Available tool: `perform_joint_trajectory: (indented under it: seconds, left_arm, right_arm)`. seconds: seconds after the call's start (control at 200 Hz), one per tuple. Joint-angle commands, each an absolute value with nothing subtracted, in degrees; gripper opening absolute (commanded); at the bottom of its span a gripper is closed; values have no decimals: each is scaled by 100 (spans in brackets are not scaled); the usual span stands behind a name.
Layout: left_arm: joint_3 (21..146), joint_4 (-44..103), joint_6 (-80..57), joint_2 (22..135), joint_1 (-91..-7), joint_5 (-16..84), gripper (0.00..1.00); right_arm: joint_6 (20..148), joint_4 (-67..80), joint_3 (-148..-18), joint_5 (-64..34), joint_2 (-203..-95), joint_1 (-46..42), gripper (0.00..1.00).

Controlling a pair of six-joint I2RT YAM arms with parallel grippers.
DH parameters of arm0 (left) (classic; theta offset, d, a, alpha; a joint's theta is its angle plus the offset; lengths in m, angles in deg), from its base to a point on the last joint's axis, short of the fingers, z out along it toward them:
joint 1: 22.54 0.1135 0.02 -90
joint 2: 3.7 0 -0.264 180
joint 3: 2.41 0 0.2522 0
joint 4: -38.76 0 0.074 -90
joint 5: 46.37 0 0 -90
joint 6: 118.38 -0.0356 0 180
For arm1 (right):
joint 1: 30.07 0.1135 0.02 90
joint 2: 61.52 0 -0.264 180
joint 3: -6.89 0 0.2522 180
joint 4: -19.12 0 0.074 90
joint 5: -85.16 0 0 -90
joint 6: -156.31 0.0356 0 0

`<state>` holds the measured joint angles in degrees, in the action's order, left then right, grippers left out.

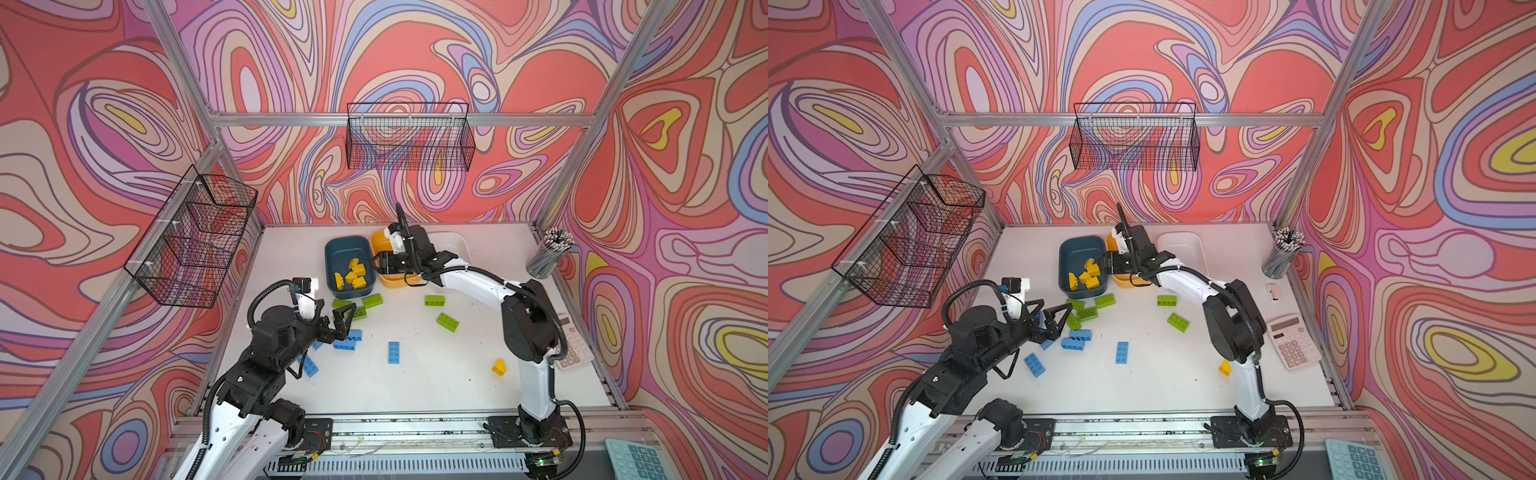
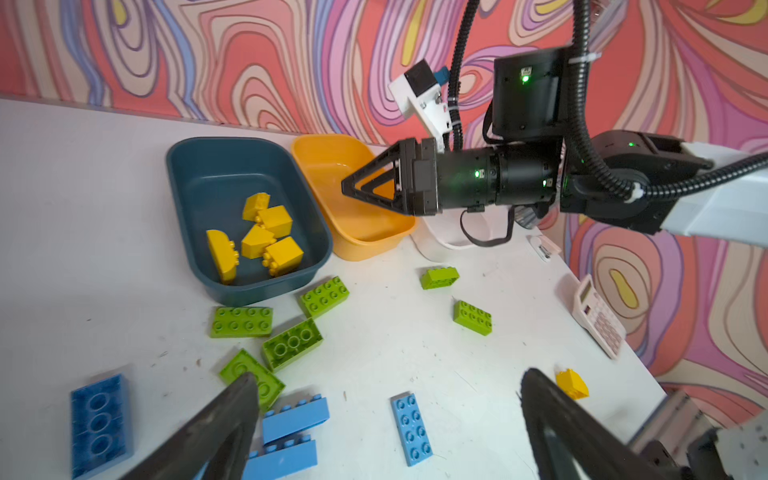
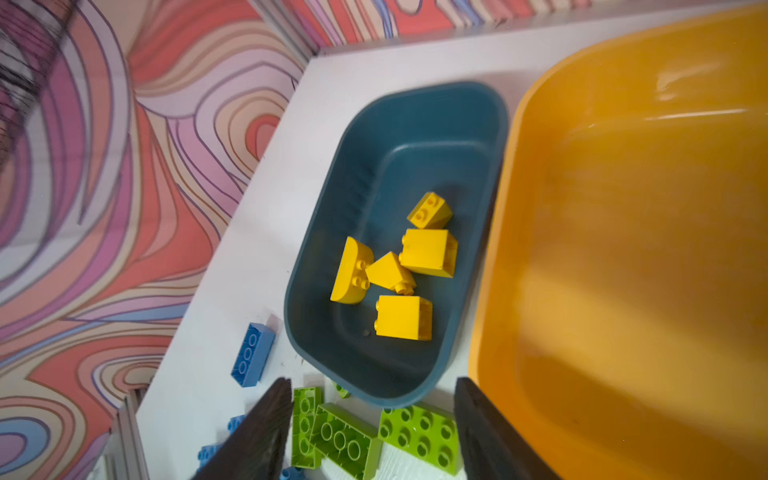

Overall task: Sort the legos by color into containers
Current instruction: 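Move the right gripper over the dark teal bin and release the brick, then withdraw the right arm while the left gripper reaches a yellow slope brick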

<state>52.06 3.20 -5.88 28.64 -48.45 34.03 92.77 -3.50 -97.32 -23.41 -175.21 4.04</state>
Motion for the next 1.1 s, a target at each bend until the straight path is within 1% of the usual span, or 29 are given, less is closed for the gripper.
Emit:
perform_joint_trajectory:
  seconds: [0.0,0.13,0.145,0.22,0.391,0.561,0.791,0.961,1.097]
  left_arm:
    - [5199,800,-689,3146,-5587,3531,97]
    - [5334,945,-1008,3861,-7018,4851,97]
    - [5336,1137,-1042,3959,-7185,4980,97]
    - [5328,1622,-1083,4533,-7729,5297,98]
    - [5446,2829,-1022,6165,-8317,5290,97]
    - [6187,3476,-1114,7810,-8805,5355,97]
    - [7291,3611,-869,9378,-9478,5636,99]
    - [8084,3132,8,10290,-9685,5451,99]
    - [8473,3141,237,10895,-9931,5352,98]
  right_arm:
    - [9490,330,-9023,-2498,-16812,-68,66]
    - [9692,736,-8121,-2681,-16034,-659,66]
    - [9711,778,-8042,-2688,-15951,-728,66]
    - [9834,1061,-7580,-2698,-15597,-1040,66]
    - [10231,1694,-6871,-2680,-15015,-1625,67]
    - [10733,2524,-6132,-2656,-14605,-2003,68]
    - [11293,3086,-5460,-2600,-14351,-2585,68]
    - [11190,2887,-5343,-2356,-14227,-2830,68]
    - [11068,2846,-5251,-2201,-14109,-2889,68]
